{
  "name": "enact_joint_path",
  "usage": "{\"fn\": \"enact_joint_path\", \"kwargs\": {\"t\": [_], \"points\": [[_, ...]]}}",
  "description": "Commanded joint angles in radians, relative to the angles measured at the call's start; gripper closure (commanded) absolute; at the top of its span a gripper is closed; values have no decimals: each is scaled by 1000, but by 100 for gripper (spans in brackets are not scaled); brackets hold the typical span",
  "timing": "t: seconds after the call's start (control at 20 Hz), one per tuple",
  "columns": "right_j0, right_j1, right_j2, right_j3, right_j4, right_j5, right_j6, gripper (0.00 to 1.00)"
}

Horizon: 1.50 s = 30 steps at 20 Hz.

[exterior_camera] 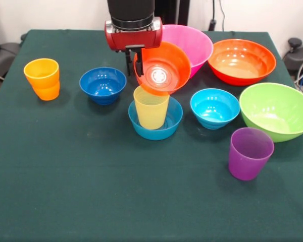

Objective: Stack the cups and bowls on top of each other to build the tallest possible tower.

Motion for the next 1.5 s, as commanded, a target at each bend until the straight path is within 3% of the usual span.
{"fn": "enact_joint_path", "kwargs": {"t": [0.05, 0.4, 1.1, 1.5], "points": [[42, 29, -49, -36, -29, -2, 37, 100], [44, 15, -49, -40, -19, 16, 36, 100], [56, -85, -20, -88, 59, 206, -15, 100], [61, -99, -22, -65, 57, 201, -3, 100]]}}
